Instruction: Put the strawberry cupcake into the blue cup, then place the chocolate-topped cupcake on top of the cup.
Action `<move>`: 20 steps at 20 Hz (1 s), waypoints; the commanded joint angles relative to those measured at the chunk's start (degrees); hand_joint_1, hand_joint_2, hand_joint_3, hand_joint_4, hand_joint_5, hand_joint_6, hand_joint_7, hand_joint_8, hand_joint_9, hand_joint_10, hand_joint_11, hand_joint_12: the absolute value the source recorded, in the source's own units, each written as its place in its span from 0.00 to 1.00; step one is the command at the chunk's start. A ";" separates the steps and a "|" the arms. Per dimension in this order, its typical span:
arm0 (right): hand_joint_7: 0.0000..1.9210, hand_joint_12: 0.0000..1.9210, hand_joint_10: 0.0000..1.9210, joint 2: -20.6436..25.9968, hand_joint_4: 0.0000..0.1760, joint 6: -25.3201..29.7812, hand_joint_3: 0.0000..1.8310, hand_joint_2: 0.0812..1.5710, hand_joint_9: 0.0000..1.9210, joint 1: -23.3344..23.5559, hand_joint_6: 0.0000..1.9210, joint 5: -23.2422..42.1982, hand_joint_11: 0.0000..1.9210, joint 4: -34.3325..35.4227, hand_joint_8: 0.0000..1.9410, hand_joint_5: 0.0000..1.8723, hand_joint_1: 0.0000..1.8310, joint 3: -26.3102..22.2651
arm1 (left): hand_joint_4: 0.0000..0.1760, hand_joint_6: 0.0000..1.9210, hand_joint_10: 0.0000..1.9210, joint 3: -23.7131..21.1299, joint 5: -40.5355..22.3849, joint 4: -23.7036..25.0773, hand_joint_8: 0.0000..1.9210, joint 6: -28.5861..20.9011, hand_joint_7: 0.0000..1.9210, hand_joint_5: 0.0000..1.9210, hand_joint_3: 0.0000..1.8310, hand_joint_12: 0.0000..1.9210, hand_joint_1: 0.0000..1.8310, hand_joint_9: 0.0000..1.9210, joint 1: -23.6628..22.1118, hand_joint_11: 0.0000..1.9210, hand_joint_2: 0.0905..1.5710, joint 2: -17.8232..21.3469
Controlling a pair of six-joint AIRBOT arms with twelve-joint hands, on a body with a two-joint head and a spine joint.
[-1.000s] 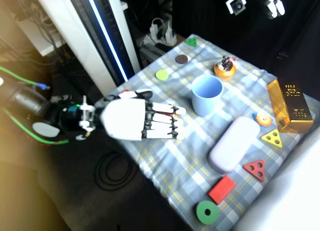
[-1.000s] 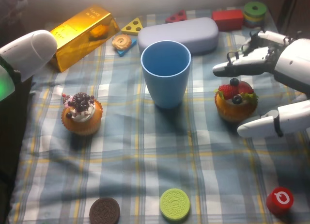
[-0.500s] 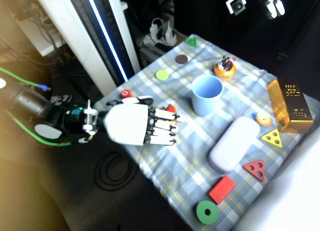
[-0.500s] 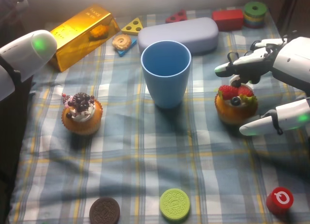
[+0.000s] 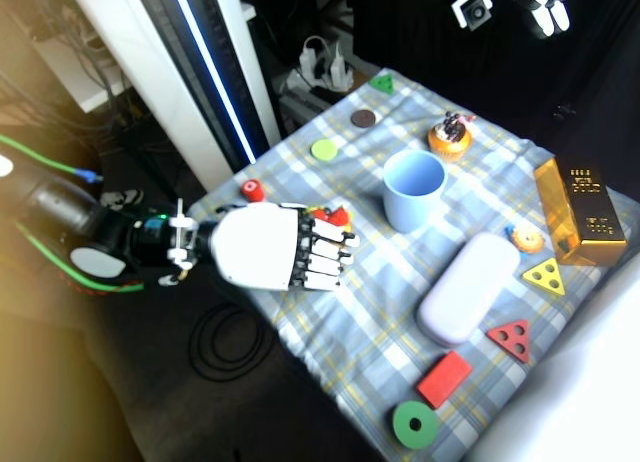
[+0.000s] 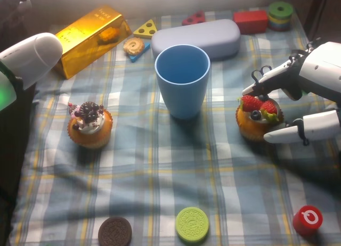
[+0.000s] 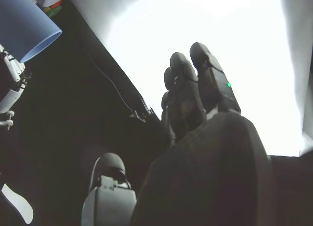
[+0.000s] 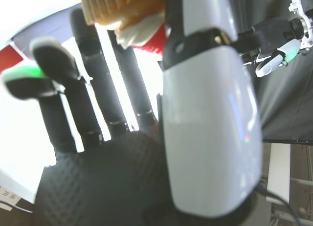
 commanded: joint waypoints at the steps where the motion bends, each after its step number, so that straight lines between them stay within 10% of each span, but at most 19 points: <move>1: 0.50 1.00 0.85 -0.38 0.00 0.20 0.00 0.62 0.48 0.79 0.00 5.66 0.47 1.14 0.47 0.48 0.44 0.31 | 0.55 0.00 0.00 0.09 -7.19 1.05 0.00 -0.37 0.20 0.12 0.00 0.11 0.00 0.23 -0.63 0.11 0.65 0.17; 5: 0.54 1.00 0.83 -1.56 0.00 0.19 0.00 0.59 0.52 0.79 0.00 4.40 0.51 1.24 0.36 0.48 0.42 1.32 | 0.60 0.00 0.00 0.07 -7.23 1.05 0.00 -0.37 0.19 0.12 0.00 0.11 0.00 0.23 -0.57 0.12 0.65 0.19; 9: 0.52 0.93 0.60 -1.54 0.02 0.20 0.00 0.54 0.39 0.81 0.00 4.40 0.28 1.29 0.03 0.35 0.43 1.37 | 0.53 0.00 0.00 0.09 -7.25 1.05 0.00 -0.37 0.19 0.12 0.00 0.11 0.00 0.22 -0.51 0.12 0.66 0.19; 12: 0.61 0.98 0.77 -1.53 0.00 0.20 0.00 0.61 0.47 0.81 0.01 4.41 0.43 1.29 0.04 0.45 0.48 1.37 | 0.47 0.00 0.00 0.07 -7.31 1.03 0.00 -0.37 0.19 0.12 0.00 0.11 0.00 0.23 -0.50 0.13 0.66 0.18; 20: 0.62 0.85 0.60 -1.44 0.00 0.45 0.00 0.66 0.45 1.26 0.00 4.56 0.36 1.28 0.02 0.50 0.47 1.36 | 0.47 0.00 0.00 0.10 -7.30 0.95 0.00 -0.37 0.18 0.12 0.00 0.10 0.00 0.23 -0.45 0.13 0.66 0.17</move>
